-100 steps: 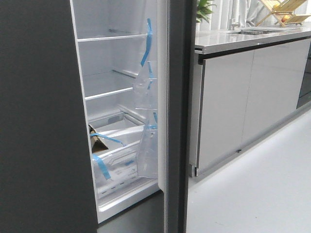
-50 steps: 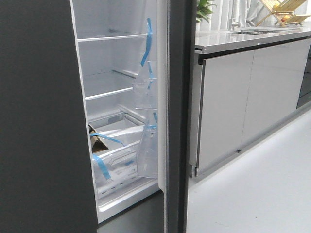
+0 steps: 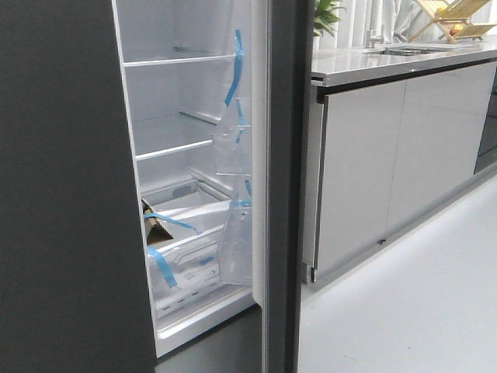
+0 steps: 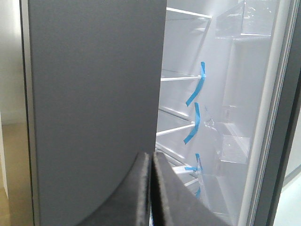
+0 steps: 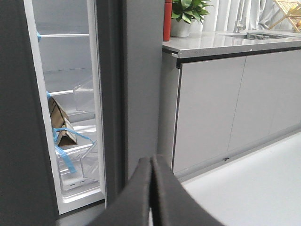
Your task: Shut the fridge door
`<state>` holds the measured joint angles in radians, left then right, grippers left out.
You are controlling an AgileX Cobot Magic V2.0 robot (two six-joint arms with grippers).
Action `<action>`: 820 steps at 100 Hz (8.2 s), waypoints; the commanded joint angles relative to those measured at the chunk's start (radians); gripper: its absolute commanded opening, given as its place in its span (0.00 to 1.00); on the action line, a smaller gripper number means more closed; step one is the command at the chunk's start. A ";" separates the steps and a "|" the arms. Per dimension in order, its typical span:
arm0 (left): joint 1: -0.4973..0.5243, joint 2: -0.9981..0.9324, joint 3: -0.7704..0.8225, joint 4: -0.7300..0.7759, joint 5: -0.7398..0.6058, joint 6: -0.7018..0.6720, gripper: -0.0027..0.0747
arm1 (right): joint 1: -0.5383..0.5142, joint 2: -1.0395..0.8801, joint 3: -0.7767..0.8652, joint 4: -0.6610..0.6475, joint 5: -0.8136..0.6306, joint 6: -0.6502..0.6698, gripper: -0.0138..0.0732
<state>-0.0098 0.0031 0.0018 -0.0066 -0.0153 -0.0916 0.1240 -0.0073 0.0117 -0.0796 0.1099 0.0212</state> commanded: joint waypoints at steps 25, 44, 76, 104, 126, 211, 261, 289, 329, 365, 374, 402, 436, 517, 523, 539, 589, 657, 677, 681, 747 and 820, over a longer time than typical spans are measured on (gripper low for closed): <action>-0.010 0.019 0.028 -0.002 -0.077 -0.004 0.01 | -0.006 -0.012 0.011 -0.010 -0.076 0.001 0.07; -0.010 0.019 0.028 -0.002 -0.077 -0.004 0.01 | -0.006 -0.012 0.011 -0.010 -0.076 0.001 0.07; -0.010 0.019 0.028 -0.002 -0.077 -0.004 0.01 | -0.006 -0.012 0.011 -0.010 -0.076 0.001 0.07; -0.010 0.019 0.028 -0.002 -0.077 -0.004 0.01 | -0.006 -0.012 0.011 -0.010 -0.076 0.001 0.07; -0.010 0.019 0.028 -0.002 -0.077 -0.004 0.01 | -0.006 -0.012 0.011 -0.010 -0.076 0.001 0.07; -0.010 0.019 0.028 -0.002 -0.077 -0.004 0.01 | -0.006 -0.012 0.011 -0.010 -0.076 0.001 0.07; -0.010 0.019 0.028 -0.002 -0.077 -0.004 0.01 | -0.006 -0.012 0.011 -0.010 -0.076 0.001 0.07; -0.010 0.019 0.028 -0.002 -0.077 -0.004 0.01 | -0.006 -0.012 0.011 -0.010 -0.076 0.001 0.07; -0.010 0.019 0.028 -0.002 -0.077 -0.004 0.01 | -0.006 -0.012 0.011 -0.010 -0.076 0.001 0.07; -0.010 0.019 0.028 -0.002 -0.077 -0.004 0.01 | -0.006 -0.012 0.011 -0.010 -0.076 0.001 0.07; -0.010 0.019 0.028 -0.002 -0.077 -0.004 0.01 | -0.006 -0.012 0.011 -0.010 -0.076 0.001 0.07; -0.010 0.019 0.028 -0.002 -0.077 -0.004 0.01 | -0.006 -0.012 0.011 -0.010 -0.076 0.001 0.07; -0.010 0.019 0.028 -0.002 -0.077 -0.004 0.01 | -0.006 -0.012 0.011 -0.010 -0.076 0.001 0.07; -0.010 0.019 0.028 -0.002 -0.077 -0.004 0.01 | -0.006 -0.012 0.011 -0.010 -0.076 0.001 0.07; -0.010 0.019 0.028 -0.002 -0.077 -0.004 0.01 | -0.006 -0.012 0.011 -0.010 -0.076 0.001 0.07; -0.010 0.019 0.028 -0.002 -0.077 -0.004 0.01 | -0.006 0.023 0.004 0.002 -0.161 0.001 0.07; -0.010 0.019 0.028 -0.002 -0.077 -0.004 0.01 | -0.006 0.390 -0.481 0.041 -0.202 0.001 0.07; -0.010 0.019 0.028 -0.002 -0.077 -0.004 0.01 | -0.006 0.693 -0.780 0.315 -0.110 0.001 0.07; -0.010 0.019 0.028 -0.002 -0.077 -0.004 0.01 | -0.006 0.693 -0.795 0.479 -0.072 -0.001 0.07; -0.010 0.019 0.028 -0.002 -0.077 -0.004 0.01 | -0.006 0.695 -0.806 0.513 -0.054 -0.009 0.07; -0.010 0.019 0.028 -0.002 -0.077 -0.004 0.01 | -0.004 0.824 -1.120 0.915 0.387 -0.021 0.07; -0.010 0.019 0.028 -0.002 -0.077 -0.004 0.01 | -0.004 0.937 -1.209 1.214 0.632 -0.033 0.07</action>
<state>-0.0098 0.0031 0.0018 -0.0066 -0.0153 -0.0916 0.1240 0.9201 -1.1635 1.0404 0.7400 0.0147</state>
